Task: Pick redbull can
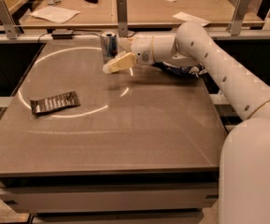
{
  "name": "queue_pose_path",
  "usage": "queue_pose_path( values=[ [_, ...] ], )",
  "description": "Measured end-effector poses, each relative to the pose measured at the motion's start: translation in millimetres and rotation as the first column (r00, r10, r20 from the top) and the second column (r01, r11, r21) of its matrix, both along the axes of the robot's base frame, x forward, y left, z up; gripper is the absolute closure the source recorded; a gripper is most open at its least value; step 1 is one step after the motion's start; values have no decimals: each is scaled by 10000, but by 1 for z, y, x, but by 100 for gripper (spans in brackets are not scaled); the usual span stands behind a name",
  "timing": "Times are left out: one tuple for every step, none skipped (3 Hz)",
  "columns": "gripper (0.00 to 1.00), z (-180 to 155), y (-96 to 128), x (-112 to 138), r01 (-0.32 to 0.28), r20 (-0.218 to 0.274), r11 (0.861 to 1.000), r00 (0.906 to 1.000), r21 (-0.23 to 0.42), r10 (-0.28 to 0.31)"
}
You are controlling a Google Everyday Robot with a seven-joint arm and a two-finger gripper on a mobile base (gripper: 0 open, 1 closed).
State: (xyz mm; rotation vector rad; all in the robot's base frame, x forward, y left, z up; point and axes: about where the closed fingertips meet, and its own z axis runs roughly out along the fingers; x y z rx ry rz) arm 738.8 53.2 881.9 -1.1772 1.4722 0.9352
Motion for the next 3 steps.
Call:
queue_pose_path(
  values=[
    [17, 0, 9, 3, -137, -43, 9999, 9999, 30, 137],
    [41, 1, 18, 3, -493, -39, 9987, 9988, 161, 494],
    [64, 1, 23, 2, -788, 11, 9965, 9969, 272, 788]
  ],
)
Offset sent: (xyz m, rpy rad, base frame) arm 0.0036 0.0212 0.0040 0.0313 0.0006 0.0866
